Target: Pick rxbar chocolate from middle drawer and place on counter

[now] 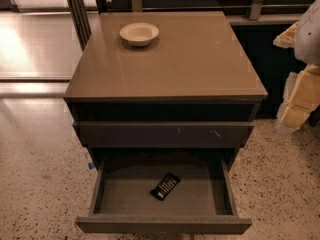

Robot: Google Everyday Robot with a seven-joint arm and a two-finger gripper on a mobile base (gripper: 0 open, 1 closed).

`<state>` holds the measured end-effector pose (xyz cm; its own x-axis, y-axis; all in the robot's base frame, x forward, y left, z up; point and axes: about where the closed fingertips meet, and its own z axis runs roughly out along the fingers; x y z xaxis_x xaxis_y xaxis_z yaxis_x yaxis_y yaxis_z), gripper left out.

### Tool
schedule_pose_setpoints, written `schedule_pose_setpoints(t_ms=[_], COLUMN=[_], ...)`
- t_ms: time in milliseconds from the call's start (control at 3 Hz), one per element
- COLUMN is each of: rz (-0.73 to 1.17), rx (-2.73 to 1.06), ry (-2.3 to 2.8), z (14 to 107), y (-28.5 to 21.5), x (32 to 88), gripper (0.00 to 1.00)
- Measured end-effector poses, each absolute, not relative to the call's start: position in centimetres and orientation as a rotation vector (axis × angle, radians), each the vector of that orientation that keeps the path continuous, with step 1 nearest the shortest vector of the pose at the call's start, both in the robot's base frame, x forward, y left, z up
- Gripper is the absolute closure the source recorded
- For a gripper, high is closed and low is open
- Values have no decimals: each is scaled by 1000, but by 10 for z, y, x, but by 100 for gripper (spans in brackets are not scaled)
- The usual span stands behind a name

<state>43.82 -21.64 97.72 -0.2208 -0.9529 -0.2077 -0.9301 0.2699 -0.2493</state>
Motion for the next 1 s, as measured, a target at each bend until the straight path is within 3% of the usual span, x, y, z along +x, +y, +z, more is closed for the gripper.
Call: schedule_pose_setpoints(t_ms=[1000], rz=[-54], rx=[-1671], ry=[2180], z=[953], y=[-185], x=[449], gripper=[0])
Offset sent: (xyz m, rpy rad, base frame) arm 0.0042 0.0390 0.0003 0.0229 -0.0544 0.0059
